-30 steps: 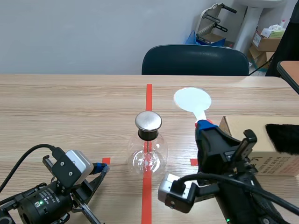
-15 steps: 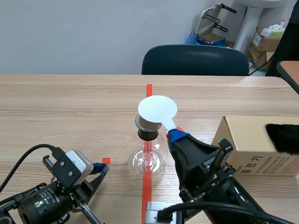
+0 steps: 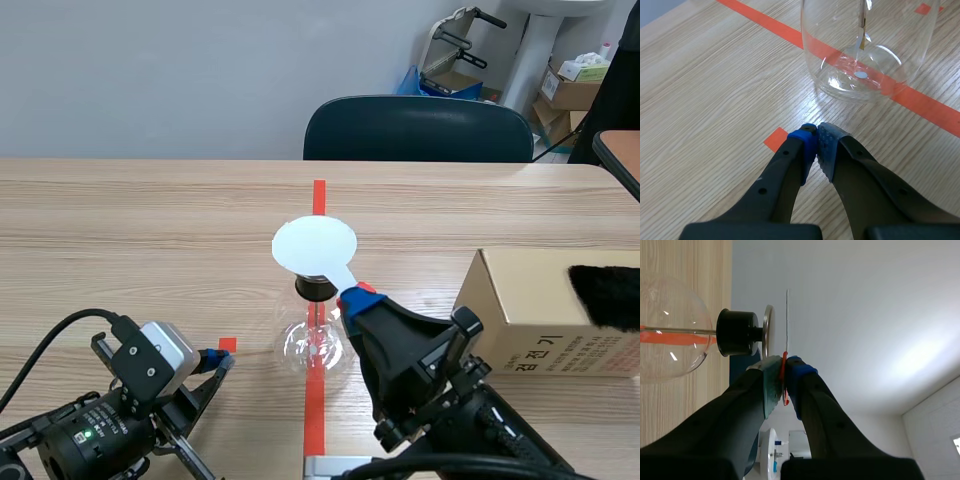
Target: Do the electroscope experiment
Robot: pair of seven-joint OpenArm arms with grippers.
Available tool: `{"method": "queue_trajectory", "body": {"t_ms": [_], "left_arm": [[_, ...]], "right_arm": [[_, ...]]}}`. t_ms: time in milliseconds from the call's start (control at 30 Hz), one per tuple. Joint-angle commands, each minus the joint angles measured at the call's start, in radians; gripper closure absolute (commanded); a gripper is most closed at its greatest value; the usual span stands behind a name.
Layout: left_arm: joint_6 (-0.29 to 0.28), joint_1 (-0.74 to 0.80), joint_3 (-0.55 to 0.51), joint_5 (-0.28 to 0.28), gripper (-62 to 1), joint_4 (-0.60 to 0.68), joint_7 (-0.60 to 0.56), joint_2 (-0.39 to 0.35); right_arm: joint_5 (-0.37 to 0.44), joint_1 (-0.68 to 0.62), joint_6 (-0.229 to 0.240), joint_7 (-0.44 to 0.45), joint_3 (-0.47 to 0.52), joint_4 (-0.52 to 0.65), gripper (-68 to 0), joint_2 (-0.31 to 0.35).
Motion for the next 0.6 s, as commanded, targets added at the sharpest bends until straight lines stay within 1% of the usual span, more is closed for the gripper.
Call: {"method": "queue_trajectory", "body": {"t_ms": [0,367,500,567], "left_arm": [[0.002,-0.001,-0.009,0.0,-3.1,0.023,-0.014,0.005],[0.002,-0.001,-0.009,0.0,-3.1,0.023,-0.014,0.005],[0.002,-0.001,-0.009,0.0,-3.2,0.023,-0.014,0.005],[0.002,-0.001,-0.009,0.0,-3.1,0.023,-0.014,0.005]], "right_arm": [[-0.001,0.009,-0.006,0.0,0.001,0.01,-1.7,0.011],[-0.001,0.009,-0.003,-0.001,0.001,0.01,-1.7,0.011],[-0.001,0.009,-0.003,-0.037,0.001,0.01,-1.7,0.011],[-0.001,0.009,-0.003,-0.069,0.001,0.01,-1.7,0.011]]}}
